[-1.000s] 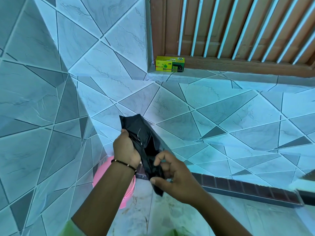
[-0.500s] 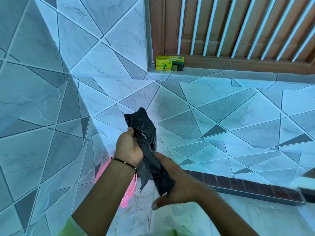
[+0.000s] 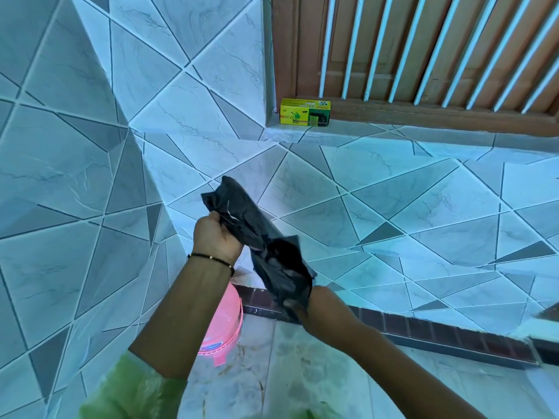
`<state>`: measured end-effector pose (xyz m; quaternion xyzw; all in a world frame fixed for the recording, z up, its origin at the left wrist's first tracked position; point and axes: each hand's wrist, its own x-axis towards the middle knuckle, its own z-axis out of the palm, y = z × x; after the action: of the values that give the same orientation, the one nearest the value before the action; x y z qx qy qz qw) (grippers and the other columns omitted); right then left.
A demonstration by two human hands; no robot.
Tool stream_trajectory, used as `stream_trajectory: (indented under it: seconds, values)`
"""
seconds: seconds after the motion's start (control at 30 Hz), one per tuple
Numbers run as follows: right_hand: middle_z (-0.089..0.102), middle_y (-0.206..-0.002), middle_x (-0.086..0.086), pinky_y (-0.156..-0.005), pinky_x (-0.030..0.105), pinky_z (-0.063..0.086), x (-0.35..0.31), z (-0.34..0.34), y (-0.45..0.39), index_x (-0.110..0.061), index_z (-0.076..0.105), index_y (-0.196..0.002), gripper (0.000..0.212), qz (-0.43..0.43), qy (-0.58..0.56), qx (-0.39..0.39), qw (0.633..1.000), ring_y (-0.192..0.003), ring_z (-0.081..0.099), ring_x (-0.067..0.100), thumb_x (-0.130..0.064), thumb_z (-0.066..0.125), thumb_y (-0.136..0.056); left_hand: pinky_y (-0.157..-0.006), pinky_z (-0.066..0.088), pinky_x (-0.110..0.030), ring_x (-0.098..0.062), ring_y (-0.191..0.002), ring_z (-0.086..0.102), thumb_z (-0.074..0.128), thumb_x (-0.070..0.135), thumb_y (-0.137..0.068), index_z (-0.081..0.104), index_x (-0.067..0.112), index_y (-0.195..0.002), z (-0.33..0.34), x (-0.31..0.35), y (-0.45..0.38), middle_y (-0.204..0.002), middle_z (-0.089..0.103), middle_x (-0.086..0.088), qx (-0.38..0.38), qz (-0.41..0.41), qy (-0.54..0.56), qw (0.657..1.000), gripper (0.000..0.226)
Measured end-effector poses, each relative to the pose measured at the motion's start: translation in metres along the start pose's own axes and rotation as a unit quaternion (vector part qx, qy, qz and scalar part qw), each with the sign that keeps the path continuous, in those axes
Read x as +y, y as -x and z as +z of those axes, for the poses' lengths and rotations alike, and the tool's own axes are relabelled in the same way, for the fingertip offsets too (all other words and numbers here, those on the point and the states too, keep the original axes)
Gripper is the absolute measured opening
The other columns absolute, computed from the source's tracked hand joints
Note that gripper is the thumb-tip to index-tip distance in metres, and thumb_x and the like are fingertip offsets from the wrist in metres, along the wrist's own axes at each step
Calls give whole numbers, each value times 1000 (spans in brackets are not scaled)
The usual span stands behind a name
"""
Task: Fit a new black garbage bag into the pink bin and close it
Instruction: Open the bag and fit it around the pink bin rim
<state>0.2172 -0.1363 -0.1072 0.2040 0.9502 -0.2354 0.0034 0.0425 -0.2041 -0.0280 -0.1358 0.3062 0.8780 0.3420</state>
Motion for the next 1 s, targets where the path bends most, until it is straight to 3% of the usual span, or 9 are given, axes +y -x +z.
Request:
stream_trajectory:
  seconds: [0.1,0.17,0.33,0.43,0.53,0.67,0.8,0.87,1.0]
  values:
    - [66,-91,17,-71,28,48,4,0,-2,-1,60,-97,22,-20,-18,-108,994,-83,63,30,-20,53,-88,-82,44,-37,-20,-75,57,24,12,-100,58,7,-81,-2,-5,-3,-52,69,-5,-13,-4,-69,998,39]
    - [68,-81,3,-64,10,45,11,-20,-6,-7,65,-96,20,-3,-82,-117,990,-67,61,7,-4,54,-79,-77,45,-38,-21,-77,59,26,16,-100,59,6,-84,-8,-11,-2,-60,71,-6,-14,-13,-127,992,37]
    - [71,-92,4,-71,28,49,18,-76,-7,-21,65,-89,35,80,-421,126,895,-76,64,16,7,45,-87,-77,49,-36,-21,-76,60,35,21,-99,59,7,-83,-17,-27,1,-85,63,-11,-4,13,-222,975,33]
    - [72,-93,4,-73,30,50,-5,-76,-5,-23,65,-88,4,43,-379,89,920,-75,63,15,-21,63,-85,-78,46,-37,-25,-78,55,35,14,-97,56,6,-82,-17,-42,4,-90,56,-15,-26,27,-246,968,28]
    - [69,-87,-4,-68,25,48,-27,-52,-6,-24,63,-89,28,27,-252,35,967,-68,59,8,-41,74,-70,-68,52,-32,-24,-68,60,29,-1,-93,58,5,-86,-10,-50,14,-79,62,-15,-56,38,-217,974,31]
    - [57,-65,1,-54,24,40,-33,-35,-9,-16,54,-71,15,18,-173,120,977,-60,49,19,-22,63,-80,-59,57,-24,-20,-72,61,26,-8,-93,54,3,-111,-8,-46,21,-85,63,-12,-85,27,-177,980,35]
    - [47,-55,-7,-47,12,31,-25,-42,-8,-19,53,-67,23,73,-183,165,966,-51,43,8,-14,57,-88,-78,52,-35,-21,-96,57,43,7,-94,47,9,-126,-19,-42,23,-94,62,-5,-71,20,-285,956,32]
    - [56,-62,-3,-51,18,35,-22,-44,-7,-17,58,-72,16,84,-168,186,964,-57,51,16,-17,58,-88,-85,46,-38,-21,-107,52,52,22,-92,51,13,-120,-25,-44,28,-104,60,-2,-55,3,-362,931,30]
    - [69,-79,12,-63,34,50,-23,-40,-6,-13,62,-85,9,59,-108,219,968,-71,60,30,-20,57,-88,-60,45,-24,-14,-72,53,60,41,-85,60,17,-86,-32,-54,40,-81,60,2,-88,-48,-495,863,24]
